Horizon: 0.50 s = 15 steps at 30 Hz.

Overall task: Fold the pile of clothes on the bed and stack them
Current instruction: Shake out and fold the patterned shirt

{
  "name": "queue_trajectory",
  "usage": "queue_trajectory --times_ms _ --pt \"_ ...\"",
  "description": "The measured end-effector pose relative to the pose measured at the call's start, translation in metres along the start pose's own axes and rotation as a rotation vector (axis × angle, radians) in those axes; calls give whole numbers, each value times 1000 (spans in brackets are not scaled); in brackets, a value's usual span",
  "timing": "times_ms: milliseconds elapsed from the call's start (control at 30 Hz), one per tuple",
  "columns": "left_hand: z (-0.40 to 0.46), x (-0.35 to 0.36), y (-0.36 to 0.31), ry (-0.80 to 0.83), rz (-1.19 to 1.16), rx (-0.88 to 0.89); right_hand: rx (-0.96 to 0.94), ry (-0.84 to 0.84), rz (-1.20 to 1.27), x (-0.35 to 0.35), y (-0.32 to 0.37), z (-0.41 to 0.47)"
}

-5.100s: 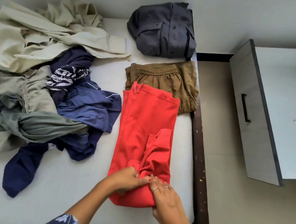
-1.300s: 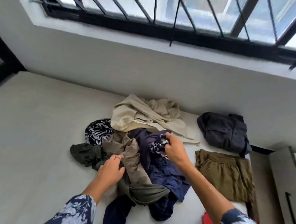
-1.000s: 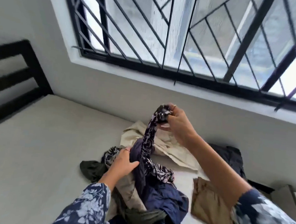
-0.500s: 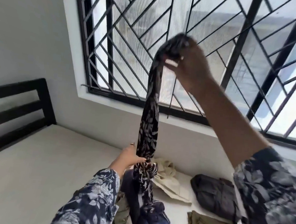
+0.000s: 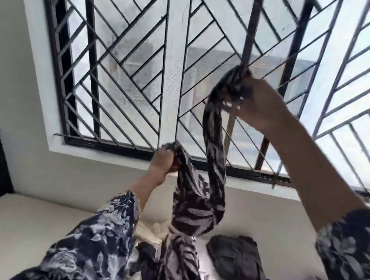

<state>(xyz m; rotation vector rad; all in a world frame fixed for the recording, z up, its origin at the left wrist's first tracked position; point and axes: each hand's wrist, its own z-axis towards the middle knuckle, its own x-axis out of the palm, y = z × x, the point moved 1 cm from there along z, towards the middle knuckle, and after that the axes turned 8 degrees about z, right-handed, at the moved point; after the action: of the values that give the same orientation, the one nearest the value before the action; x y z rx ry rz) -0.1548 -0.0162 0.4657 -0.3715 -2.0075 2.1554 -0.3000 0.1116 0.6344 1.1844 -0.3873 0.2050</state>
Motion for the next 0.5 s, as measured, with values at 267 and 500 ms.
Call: queue_trajectory --times_ms 267,500 --pt "0 0 -77 51 -164 156 453 455 -649 -84 -69 -51" --pt "-2 -11 -110 96 -355 141 387 74 -980 -116 -112 -45"
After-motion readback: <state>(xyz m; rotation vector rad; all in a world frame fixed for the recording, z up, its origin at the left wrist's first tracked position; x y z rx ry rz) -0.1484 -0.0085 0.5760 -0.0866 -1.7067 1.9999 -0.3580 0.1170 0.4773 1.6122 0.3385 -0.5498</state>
